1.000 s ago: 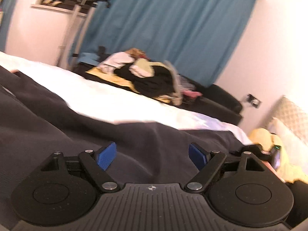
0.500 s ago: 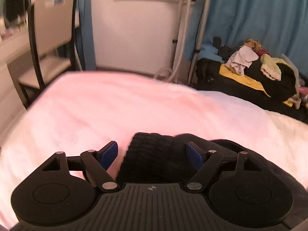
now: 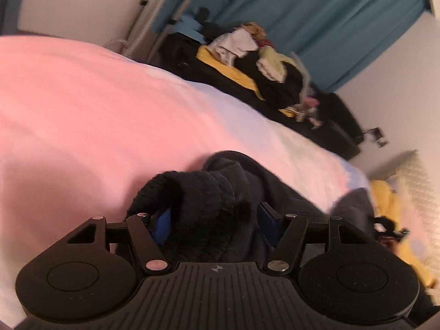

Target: Fold clothes

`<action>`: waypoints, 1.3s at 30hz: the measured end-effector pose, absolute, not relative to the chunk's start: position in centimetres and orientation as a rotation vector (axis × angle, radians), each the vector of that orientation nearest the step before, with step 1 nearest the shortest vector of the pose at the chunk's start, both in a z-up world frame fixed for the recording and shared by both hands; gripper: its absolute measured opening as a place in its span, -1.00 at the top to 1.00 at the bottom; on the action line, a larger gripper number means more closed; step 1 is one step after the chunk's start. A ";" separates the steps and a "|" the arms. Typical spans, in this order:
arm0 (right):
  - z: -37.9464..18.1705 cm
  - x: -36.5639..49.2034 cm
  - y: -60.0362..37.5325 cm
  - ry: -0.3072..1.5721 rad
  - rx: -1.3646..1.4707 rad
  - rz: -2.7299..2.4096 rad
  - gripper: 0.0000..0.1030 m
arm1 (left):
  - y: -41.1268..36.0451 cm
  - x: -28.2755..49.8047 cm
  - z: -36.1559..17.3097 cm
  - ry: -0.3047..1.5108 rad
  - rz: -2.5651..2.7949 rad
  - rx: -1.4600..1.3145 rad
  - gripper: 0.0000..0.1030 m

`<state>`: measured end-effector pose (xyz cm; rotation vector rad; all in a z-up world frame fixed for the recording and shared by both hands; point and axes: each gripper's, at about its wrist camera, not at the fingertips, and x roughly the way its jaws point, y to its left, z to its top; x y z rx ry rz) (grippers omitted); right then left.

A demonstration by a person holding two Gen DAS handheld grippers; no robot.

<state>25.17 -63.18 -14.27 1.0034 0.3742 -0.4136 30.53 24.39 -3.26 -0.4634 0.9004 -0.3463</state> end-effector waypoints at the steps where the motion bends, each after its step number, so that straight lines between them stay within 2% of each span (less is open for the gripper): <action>1: -14.3 25.2 -63.2 0.373 1.008 -0.413 0.69 | 24.1 31.0 -3.8 0.907 -0.307 -0.454 -0.30; 3: -14.4 25.2 -63.3 0.372 1.014 -0.415 0.69 | 23.2 32.3 -4.3 0.909 -0.189 -0.458 -0.25; 4: -14.4 25.3 -63.3 0.371 1.014 -0.415 0.69 | 22.5 32.5 -4.0 0.893 -0.124 -0.449 -0.14; 5: -14.4 25.3 -63.3 0.372 1.011 -0.417 0.69 | 22.1 32.6 -3.4 0.874 -0.056 -0.436 0.04; 6: -14.3 25.3 -63.3 0.374 1.006 -0.418 0.68 | 21.8 32.6 -2.6 0.855 0.012 -0.422 0.40; 7: -14.1 25.4 -63.2 0.377 0.997 -0.419 0.65 | 21.4 32.6 -1.9 0.836 0.079 -0.407 0.47; 9: -13.6 25.8 -62.9 0.388 0.969 -0.425 0.65 | 21.4 32.2 0.1 0.778 0.152 -0.442 0.77; 11: -12.1 26.5 -62.4 0.376 0.927 -0.387 0.85 | 21.4 31.6 2.7 0.705 0.202 -0.444 0.79; 12: -11.0 26.8 -62.1 0.353 0.907 -0.354 0.87 | 21.4 31.3 4.0 0.667 0.218 -0.447 0.79; 17: -2.8 25.1 -60.1 -0.052 0.735 -0.088 0.89 | 22.7 30.6 9.1 0.453 0.290 -0.486 0.79; 20: -3.2 24.6 -60.4 -0.104 0.688 -0.106 0.89 | 24.5 31.7 8.1 0.401 0.338 -0.532 0.77; 22: -7.0 26.1 -61.3 0.053 0.717 -0.179 0.86 | 25.6 33.1 5.4 0.433 0.328 -0.559 0.72; 24: -12.4 28.4 -62.3 0.339 0.797 -0.255 0.80 | 25.2 34.8 2.6 0.495 0.324 -0.519 0.67; 25: -14.7 28.9 -62.8 0.439 0.849 -0.263 0.87 | 24.6 35.5 1.5 0.535 0.357 -0.481 0.60; 26: -15.7 28.7 -63.1 0.425 0.885 -0.241 0.87 | 24.0 36.2 0.4 0.577 0.393 -0.443 0.47; 28: -15.8 28.7 -63.4 0.420 0.891 -0.219 0.76 | 22.9 36.8 -0.3 0.593 0.418 -0.392 -0.27; 30: -15.0 28.8 -62.9 0.416 0.850 -0.210 0.67 | 21.9 37.0 0.2 0.590 0.367 -0.372 -0.52; 35: -15.9 28.3 -63.7 0.379 0.966 -0.215 0.66 | 17.9 33.6 3.9 0.522 0.264 -0.290 -0.65; 39: -15.4 27.4 -64.0 0.319 1.066 -0.216 0.46 | 11.3 28.3 6.0 0.475 0.133 -0.195 -0.71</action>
